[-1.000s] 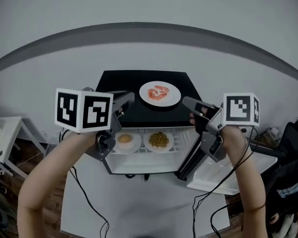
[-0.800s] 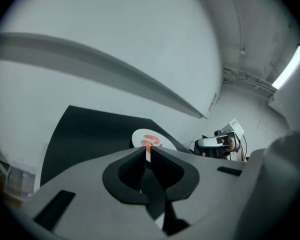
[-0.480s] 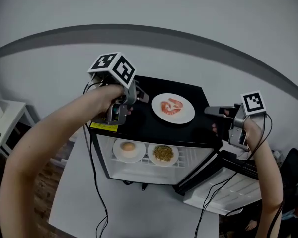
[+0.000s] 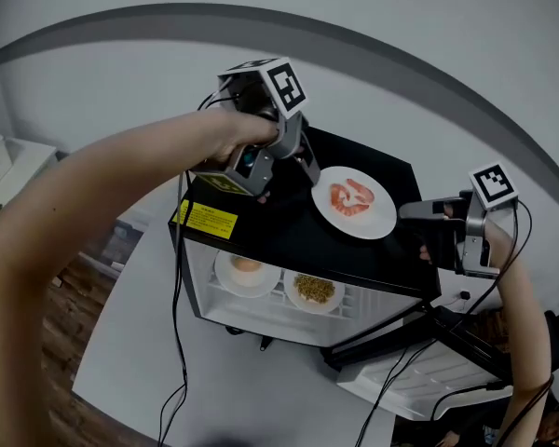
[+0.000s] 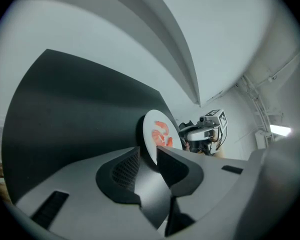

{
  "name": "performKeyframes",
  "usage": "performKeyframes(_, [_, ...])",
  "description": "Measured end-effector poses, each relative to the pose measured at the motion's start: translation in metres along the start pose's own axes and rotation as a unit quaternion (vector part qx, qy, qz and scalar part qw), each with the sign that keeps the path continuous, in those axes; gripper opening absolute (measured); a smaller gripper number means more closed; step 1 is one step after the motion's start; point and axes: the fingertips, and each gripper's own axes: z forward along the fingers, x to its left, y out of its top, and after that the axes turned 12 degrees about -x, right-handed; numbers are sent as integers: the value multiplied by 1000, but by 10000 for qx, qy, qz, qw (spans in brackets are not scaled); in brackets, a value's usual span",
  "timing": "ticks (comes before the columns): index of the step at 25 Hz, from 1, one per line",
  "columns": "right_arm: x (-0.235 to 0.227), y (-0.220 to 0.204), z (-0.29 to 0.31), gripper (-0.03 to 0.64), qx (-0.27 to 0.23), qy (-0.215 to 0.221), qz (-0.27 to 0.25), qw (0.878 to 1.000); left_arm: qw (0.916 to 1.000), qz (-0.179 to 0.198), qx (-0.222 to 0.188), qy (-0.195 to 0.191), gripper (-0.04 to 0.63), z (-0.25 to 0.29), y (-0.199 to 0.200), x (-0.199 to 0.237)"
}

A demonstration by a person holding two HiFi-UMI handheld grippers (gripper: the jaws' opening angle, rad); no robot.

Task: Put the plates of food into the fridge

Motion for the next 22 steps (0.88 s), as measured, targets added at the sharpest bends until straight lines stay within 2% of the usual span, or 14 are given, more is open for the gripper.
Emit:
performKeyframes(8, [-25,-2,11,110,384,-304,130,9987,9978,-531,334,-209,91,13,-4,9])
performKeyframes(13, [-27,0,23,109,475,-372,-62,9982,9970,-532,454,-322,91,27,0,9])
performKeyframes(18, [-28,1,24,102,459,-393,-86,9981,9969,-568,477,-247,90,30,1,10])
performKeyframes(19, [-27,0,23,72,461,-377,-114,9982,9970,-571,471,-245,89,30,1,9])
performKeyframes(22, [-20,0,20,55,420,-93,71,9990,9970,-607,438,-174,87,30,1,8])
